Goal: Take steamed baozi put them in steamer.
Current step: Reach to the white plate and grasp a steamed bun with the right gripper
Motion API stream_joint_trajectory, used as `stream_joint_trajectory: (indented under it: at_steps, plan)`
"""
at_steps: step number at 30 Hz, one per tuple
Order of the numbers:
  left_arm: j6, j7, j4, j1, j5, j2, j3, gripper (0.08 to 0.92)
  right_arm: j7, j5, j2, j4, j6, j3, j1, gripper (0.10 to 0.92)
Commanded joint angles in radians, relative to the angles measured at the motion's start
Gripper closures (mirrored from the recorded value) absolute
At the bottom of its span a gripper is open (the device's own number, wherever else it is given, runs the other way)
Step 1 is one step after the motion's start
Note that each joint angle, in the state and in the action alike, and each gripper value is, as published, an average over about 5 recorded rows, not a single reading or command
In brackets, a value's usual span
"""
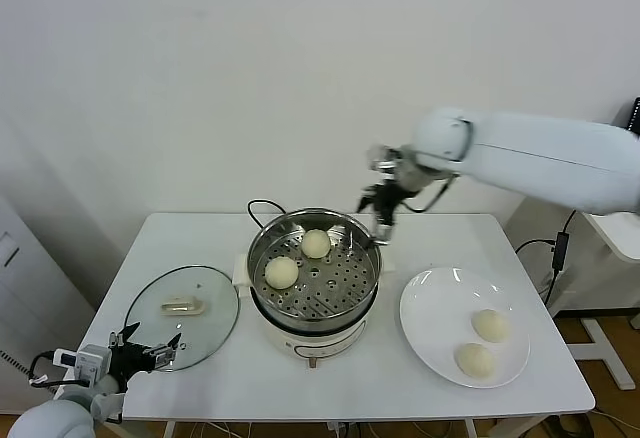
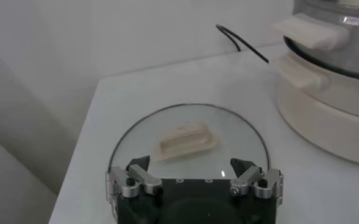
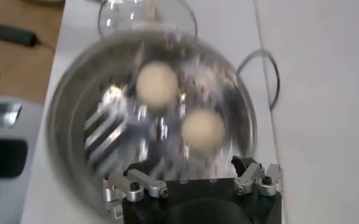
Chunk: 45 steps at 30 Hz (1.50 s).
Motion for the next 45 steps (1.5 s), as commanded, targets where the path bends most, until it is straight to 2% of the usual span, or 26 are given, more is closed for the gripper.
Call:
stream_joint_trajectory:
  at_steps: [1,8,25,45]
  plan:
    - [0.002,-0.002,-0.003,0.001,0.0,0.0,-0.001,0.177,-0.219,-0.238,-0.265,0.029,0.153,-0.073,0.016,0.203]
    - [0.002,-0.003,-0.003,0.0,-0.002,0.001,-0.001,0.177,-0.227,-0.355,-0.319,0.031,0.192,0.042,-0.184,0.203]
    - [0.003,-0.002,-0.002,0.0,-0.004,0.003,-0.002,0.177,-0.228,-0.521,-0.312,-0.026,0.243,0.276,-0.513,0.203]
    - [0.009,-0.003,-0.003,-0.003,-0.004,0.004,0.002,0.177,-0.198,-0.604,-0.286,-0.079,0.248,0.461,-0.747,0.221]
